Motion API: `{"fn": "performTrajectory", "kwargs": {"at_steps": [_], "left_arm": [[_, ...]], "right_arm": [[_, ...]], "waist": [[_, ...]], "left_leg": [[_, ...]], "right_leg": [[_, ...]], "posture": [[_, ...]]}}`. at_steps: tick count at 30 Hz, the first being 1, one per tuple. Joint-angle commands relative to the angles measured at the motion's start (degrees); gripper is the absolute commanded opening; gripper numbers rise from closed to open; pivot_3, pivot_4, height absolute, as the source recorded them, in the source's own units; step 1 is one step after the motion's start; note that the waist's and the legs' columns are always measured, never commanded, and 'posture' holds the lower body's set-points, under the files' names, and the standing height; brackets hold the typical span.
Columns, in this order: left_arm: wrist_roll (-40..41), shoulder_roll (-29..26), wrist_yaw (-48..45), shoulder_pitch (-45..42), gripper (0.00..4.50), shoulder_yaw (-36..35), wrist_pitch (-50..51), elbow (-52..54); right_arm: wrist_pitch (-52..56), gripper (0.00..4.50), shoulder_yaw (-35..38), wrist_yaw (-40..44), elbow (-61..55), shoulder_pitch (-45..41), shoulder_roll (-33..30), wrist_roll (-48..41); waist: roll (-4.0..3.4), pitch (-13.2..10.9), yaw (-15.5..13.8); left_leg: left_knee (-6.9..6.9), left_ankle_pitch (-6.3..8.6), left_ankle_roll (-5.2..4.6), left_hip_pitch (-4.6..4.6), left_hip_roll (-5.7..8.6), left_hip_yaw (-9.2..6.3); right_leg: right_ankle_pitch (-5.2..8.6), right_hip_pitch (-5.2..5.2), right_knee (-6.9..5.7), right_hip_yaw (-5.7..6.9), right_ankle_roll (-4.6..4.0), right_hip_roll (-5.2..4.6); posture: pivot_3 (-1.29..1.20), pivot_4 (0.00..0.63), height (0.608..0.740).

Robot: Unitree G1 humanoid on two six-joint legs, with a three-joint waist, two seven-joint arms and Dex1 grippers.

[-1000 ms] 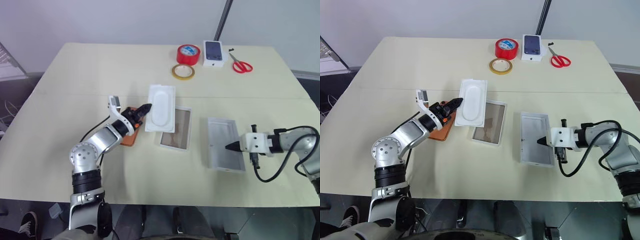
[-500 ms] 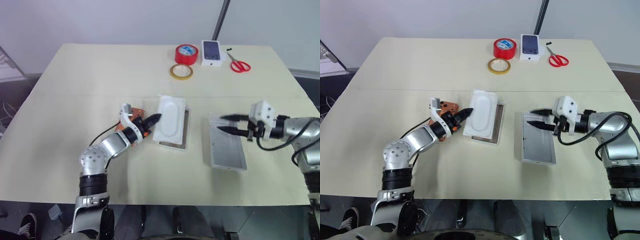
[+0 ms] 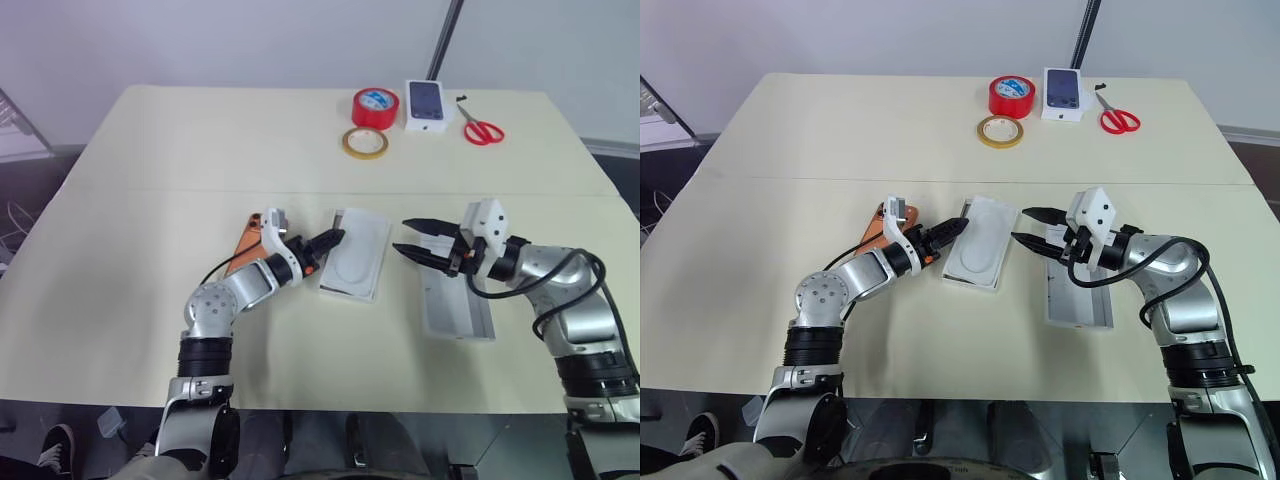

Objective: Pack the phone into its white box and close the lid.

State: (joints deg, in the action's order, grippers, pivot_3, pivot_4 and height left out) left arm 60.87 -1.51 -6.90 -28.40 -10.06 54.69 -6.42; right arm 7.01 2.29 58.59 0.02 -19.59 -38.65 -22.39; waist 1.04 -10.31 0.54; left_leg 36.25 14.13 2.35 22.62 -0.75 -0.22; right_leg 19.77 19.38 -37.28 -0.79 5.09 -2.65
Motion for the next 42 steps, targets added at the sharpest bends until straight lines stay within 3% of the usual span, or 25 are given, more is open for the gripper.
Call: {"fn": "performTrajectory", "kwargs": {"at_steps": [1, 7, 10, 14, 15, 17, 19, 22, 24, 29, 42], "left_arm": [[0.0, -0.6, 0.2, -0.2, 2.88, -0.6, 0.8, 4.0], [3.3, -1.8, 2.0, -0.6, 2.88, -2.2, 3.4, 11.0], [0.8, -4.8, -0.7, -0.5, 2.88, -0.4, 2.3, 16.1], [-5.1, -8.8, -5.3, 0.7, 2.94, 1.6, -2.7, 19.1], [-13.2, -14.4, -10.0, 3.1, 2.94, 6.4, -8.5, 20.3], [-25.9, -23.2, -18.1, 8.1, 2.94, 13.3, -19.5, 21.8], [-27.8, -27.3, -24.5, 11.6, 2.94, 13.8, -24.3, 21.2], [-28.5, -29.2, -31.7, 15.6, 2.94, 11.0, -31.8, 20.4], [-29.5, -29.1, -32.2, 16.6, 2.94, 9.5, -34.0, 19.3], [-30.6, -28.2, -35.6, 17.5, 2.94, 10.1, -37.0, 19.0], [-32.4, -26.2, -35.8, 18.7, 2.94, 8.8, -38.5, 19.1]], "right_arm": [[-1.5, 2.3, 1.0, -0.5, -1.3, -0.4, 0.3, 0.5], [-2.6, 2.3, -0.1, -0.8, -0.7, -0.4, 2.0, 1.9], [-1.7, 2.3, -1.5, -1.3, -0.1, -1.9, 3.8, 2.0], [-5.3, 0.41, -5.1, -5.5, 1.7, -4.6, 6.4, 8.8], [-4.9, 0.02, -6.7, -6.9, 1.9, -5.5, 8.1, 10.1], [-4.0, 0.02, -9.8, -9.8, 2.9, -7.2, 10.8, 13.7], [-4.0, 0.02, -12.2, -11.4, 4.0, -8.2, 12.5, 16.8], [-5.8, 0.02, -15.4, -13.1, 6.0, -10.1, 13.0, 22.1], [-7.0, 0.02, -16.8, -12.0, 7.6, -12.4, 12.3, 23.9], [-17.0, 0.02, -22.3, -6.8, 15.1, -18.2, 7.2, 31.1], [-29.5, 0.02, -26.5, -5.8, 28.9, -21.7, 12.3, 35.3]], "waist": [[0.0, 0.0, 0.0], [0.0, 0.0, 0.1], [0.01, 0.0, 0.1], [-0.01, 0.0, 0.3], [-0.02, 0.0, 0.4], [-0.05, 0.0, 1.0], [-0.09, 0.0, 0.7], [-0.09, 0.0, -0.1], [-0.09, 0.0, -0.3], [-0.09, 0.0, 0.1], [-0.09, 0.0, 0.6]], "left_leg": [[0.0, 0.0, 0.0, 0.0, -0.01, 0.0], [-0.02, 0.0, 0.0, 0.0, -0.02, 0.0], [-0.01, 0.0, 0.0, 0.01, -0.02, 0.0], [-0.02, -0.02, 0.03, -0.02, -0.02, 0.01], [-0.02, -0.03, 0.05, -0.02, -0.02, 0.01], [-0.15, -0.08, 0.15, -0.13, -0.04, 0.09], [-0.34, -0.13, 0.23, -0.2, -0.08, 0.19], [-0.22, -0.13, 0.22, 0.27, -0.09, 0.13], [0.02, -0.13, 0.17, 0.92, -0.04, 0.13], [0.11, -0.02, -0.3, 0.93, 0.06, 0.12], [0.28, 0.0, -0.36, 0.72, -0.11, 0.12]], "right_leg": [[0.0, 0.0, -0.01, 0.0, 0.0, 0.01], [0.0, 0.02, -0.02, -0.01, 0.0, 0.01], [0.0, 0.02, -0.02, -0.01, 0.0, 0.01], [0.0, 0.03, -0.05, -0.02, 0.0, 0.03], [0.0, 0.04, -0.06, -0.02, -0.01, 0.04], [0.0, 0.09, -0.12, -0.15, -0.02, 0.12], [0.02, 0.16, -0.12, -0.26, -0.06, 0.18], [0.04, 0.54, -0.15, -0.17, -0.1, 0.08], [0.0, 1.19, -0.39, -0.15, -0.12, -0.03], [-0.01, 1.25, -0.64, -0.12, -0.11, -0.15], [-0.04, 1.13, -0.94, -0.13, -0.17, 0.01]], "posture": [[0.0, 0.15, 0.74], [0.0, 0.15, 0.74], [0.0, 0.15, 0.74], [0.0, 0.15, 0.74], [0.0, 0.15, 0.74], [0.0, 0.15, 0.74], [0.0, 0.15, 0.74], [0.0, 0.15, 0.74], [0.0, 0.15, 0.74], [0.0, 0.15, 0.74], [0.0, 0.15, 0.74]]}}
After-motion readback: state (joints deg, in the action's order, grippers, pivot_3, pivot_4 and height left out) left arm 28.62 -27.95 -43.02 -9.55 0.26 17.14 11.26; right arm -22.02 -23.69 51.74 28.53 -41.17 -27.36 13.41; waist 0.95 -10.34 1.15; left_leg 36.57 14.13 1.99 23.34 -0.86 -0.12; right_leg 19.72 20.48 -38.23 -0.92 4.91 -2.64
